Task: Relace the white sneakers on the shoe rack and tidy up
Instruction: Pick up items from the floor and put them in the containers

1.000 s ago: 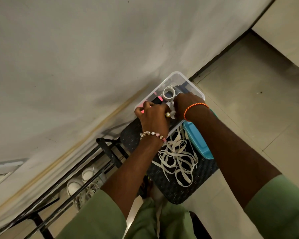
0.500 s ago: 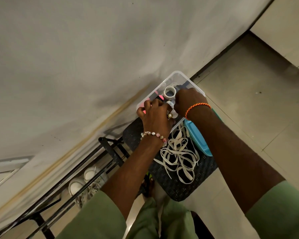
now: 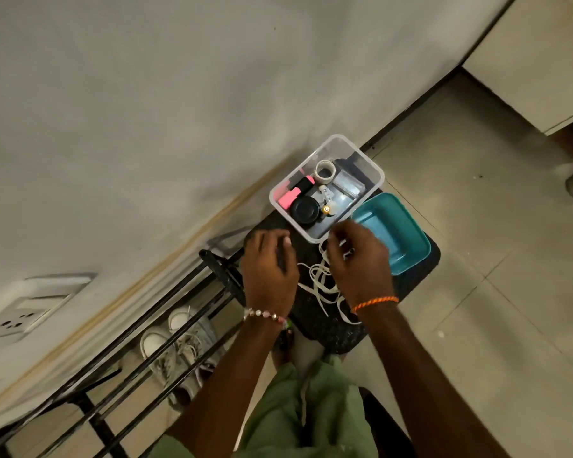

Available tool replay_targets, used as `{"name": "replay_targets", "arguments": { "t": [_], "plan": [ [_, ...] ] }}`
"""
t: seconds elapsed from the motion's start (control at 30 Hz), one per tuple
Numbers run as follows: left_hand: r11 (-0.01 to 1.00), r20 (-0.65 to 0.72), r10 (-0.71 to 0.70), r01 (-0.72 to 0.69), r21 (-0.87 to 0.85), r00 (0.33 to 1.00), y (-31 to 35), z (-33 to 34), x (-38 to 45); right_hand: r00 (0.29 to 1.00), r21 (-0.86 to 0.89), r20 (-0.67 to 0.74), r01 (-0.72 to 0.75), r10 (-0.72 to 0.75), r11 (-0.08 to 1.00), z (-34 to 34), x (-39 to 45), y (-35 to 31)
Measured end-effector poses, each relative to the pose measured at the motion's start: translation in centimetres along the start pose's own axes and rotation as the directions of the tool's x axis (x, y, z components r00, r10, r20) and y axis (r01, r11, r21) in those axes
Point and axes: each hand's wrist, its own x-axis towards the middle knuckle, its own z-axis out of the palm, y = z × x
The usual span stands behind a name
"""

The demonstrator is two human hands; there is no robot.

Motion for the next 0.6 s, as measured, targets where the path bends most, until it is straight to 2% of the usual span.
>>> {"name": "replay_targets", "arguments": {
  "t": [0.1,0.17,0.27,0.33,0.47,0.6],
  "plan": [
    [0.999,0.081,-0.016,0.012,0.049,0.997,-1.6,-0.7,-3.7,0.988,-0.024,0.152,-0.019,0.023,1.000,3.0,-5.1,0.9],
    [0.995,0.140,-0.072,0.062,0.076,0.988,-2.7,-1.0,-5.5,0.968,-0.079,0.230,-0.087,0.104,0.993,4.9,-7.6,1.6],
    [0.990,0.212,-0.129,0.114,0.082,0.969,-4.1,-1.1,-7.4,0.934,-0.190,0.132,-0.306,0.333,0.933,6.4,-9.9,2.1],
    [0.987,0.239,-0.148,0.129,0.093,0.960,-4.8,-1.0,-8.1,0.909,-0.251,0.067,-0.383,0.411,0.889,6.9,-10.7,2.4],
    [0.987,0.273,-0.156,0.137,0.087,0.949,-5.6,-0.5,-8.6,0.943,-0.286,0.022,-0.312,0.331,0.906,7.6,-11.0,3.7],
    [0.989,0.288,-0.138,0.117,0.092,0.948,-5.6,0.0,-8.7,0.945,-0.266,0.019,-0.311,0.327,0.913,7.5,-10.5,4.0]
  ]
}}
